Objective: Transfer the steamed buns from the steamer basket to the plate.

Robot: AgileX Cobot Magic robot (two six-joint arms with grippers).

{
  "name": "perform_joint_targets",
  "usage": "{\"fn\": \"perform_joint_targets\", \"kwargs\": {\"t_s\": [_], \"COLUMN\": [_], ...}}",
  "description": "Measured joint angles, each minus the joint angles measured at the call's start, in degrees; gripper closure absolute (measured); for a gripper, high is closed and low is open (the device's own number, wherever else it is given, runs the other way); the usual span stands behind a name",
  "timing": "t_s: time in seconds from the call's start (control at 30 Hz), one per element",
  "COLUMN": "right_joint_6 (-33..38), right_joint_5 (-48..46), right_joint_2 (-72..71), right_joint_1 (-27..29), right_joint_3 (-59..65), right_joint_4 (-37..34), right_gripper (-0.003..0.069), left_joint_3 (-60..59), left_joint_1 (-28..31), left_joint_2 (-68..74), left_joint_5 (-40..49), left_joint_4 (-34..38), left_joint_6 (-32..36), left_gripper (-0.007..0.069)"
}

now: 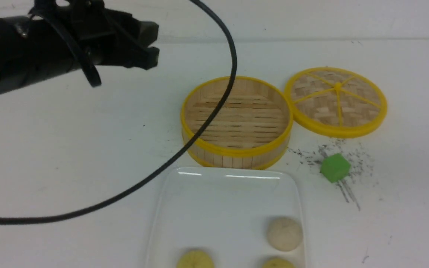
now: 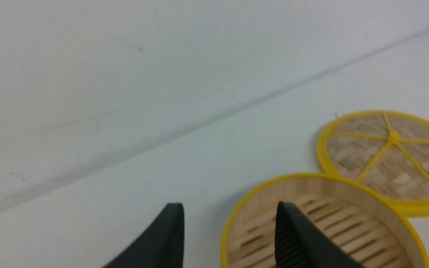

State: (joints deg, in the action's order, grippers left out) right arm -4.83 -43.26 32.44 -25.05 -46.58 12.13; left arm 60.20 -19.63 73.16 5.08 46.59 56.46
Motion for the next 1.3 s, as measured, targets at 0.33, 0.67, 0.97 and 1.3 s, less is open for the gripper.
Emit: {"fn": "perform_joint_targets", "kwargs": {"t_s": [0.33,0.67,0.97,1.3], "right_joint_6": [-3.3,-4.1,-4.2,-4.3], "right_joint_5": [2.4,2.7,4.0,4.0], "right_joint_2": [0.0,0.0,0.0,0.0], "right_joint_1": [0.0,0.0,0.0,0.0], "right_joint_3": [0.0,0.0,0.0,0.0], "right_joint_4": [4.3,4.5,4.5,4.7], "right_gripper": [0.0183,0.0183,0.0183,0.0183], "left_joint_3": [0.0,0.0,0.0,0.0], "left_joint_1": [9.5,18.2,18.2,18.2], "left_joint_2": [-3.2,-5.1,-5.8,-5.8], "left_joint_5": [-5.1,-6.4,-4.6,1.6], "left_joint_4": [1.8,20.4,21.9,19.8], "left_joint_6": [0.8,1.6,8.5,22.0], "left_gripper": [0.0328,0.034,0.034,0.034]}}
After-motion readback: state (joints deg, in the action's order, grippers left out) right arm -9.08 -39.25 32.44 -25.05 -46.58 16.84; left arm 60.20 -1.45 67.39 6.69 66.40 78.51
